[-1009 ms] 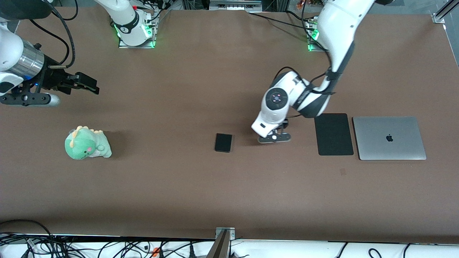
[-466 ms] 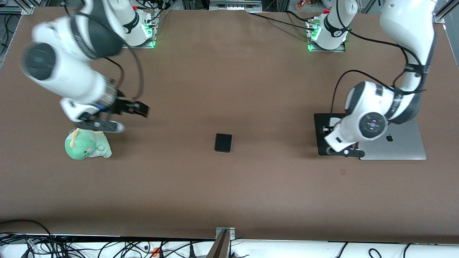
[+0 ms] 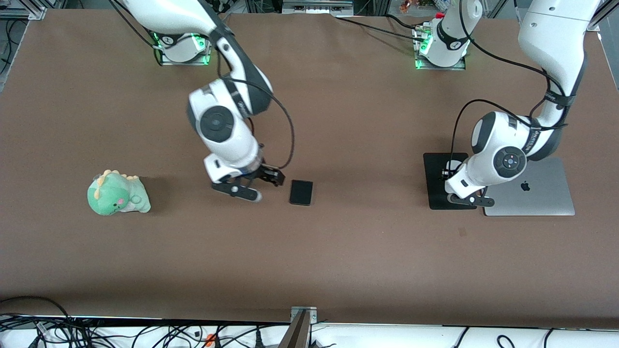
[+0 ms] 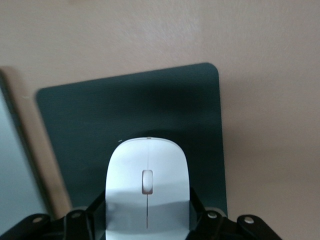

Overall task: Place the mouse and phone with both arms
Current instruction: 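Carry the mouse onto the pad while the right gripper reaches the phone, then grasp the phone with the right gripper while the left gripper withdraws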

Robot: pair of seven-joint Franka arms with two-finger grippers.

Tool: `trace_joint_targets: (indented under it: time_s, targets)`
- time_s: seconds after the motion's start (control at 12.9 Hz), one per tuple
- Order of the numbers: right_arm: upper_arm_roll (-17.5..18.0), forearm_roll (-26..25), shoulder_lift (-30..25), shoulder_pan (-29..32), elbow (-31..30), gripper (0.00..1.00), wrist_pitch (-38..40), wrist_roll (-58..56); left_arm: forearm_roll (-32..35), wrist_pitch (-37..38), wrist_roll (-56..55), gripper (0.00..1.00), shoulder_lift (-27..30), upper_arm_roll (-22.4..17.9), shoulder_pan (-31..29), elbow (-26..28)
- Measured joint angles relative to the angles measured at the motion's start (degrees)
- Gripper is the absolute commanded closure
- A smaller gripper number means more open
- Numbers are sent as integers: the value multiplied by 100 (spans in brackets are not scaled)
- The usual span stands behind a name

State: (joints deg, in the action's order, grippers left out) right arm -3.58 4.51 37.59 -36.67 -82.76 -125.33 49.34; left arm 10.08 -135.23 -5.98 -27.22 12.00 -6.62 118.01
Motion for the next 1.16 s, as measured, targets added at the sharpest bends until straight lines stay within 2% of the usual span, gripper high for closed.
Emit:
trace_joint_targets:
  time_s: [0.08, 0.16, 0.23, 0.47, 0.62, 0.85, 1.01, 1.16]
  targets:
    - [-1, -213, 247, -120, 119, 0, -239, 228, 0, -332, 2, 45, 0, 0, -47, 226]
    - [-2, -427, 453, -235, 185, 0, -480, 410, 0, -494, 10, 17, 2, -1, -93, 359]
    - [-5, -596, 635, -334, 215, 0, -706, 594, 0, -548, 27, 0, 7, -1, -127, 415]
    - [-22, -882, 1039, -500, 272, 0, -1208, 909, 1, -535, 40, 0, 87, 0, -155, 430]
    - [-26, -943, 1177, -542, 283, 0, -1381, 935, 1, -223, 40, 0, 291, 10, -157, 317]
    - [-41, -955, 1339, -611, 297, 0, -1571, 984, 1, 1685, 93, 0, 852, 133, -157, -541]
    - [-83, -971, 1474, -690, 304, 0, -1772, 1167, -3, 3043, 258, 0, 1110, 252, -154, -1431]
    - [-105, -975, 1576, -767, 329, 0, -1866, 1263, -6, 4060, 430, 0, 1179, 289, -153, -2308]
